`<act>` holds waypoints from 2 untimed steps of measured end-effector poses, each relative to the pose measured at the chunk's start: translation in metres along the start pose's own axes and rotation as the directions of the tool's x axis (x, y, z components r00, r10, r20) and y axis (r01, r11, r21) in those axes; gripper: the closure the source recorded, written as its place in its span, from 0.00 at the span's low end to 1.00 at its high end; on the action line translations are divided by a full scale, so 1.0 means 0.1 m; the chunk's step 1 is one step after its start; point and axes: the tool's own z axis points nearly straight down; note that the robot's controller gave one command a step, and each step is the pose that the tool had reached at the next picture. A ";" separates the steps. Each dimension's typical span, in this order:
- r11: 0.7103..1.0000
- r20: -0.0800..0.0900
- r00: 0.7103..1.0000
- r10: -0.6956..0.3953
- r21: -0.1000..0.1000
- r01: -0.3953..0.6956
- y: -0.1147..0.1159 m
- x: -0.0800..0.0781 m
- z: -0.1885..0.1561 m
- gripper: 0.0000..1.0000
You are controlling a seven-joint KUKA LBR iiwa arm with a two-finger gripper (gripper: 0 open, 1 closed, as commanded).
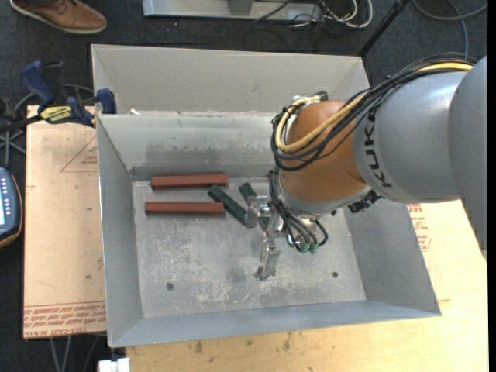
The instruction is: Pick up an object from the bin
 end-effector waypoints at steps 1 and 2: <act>0.999 0.014 0.999 -0.033 -0.002 0.033 0.52 -1.07 0.43 0.00; 0.983 0.014 0.983 -0.181 0.002 0.181 0.84 -1.16 0.59 0.00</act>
Offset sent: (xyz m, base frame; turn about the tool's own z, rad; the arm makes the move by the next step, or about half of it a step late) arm 0.1036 0.0489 -0.0423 -0.0290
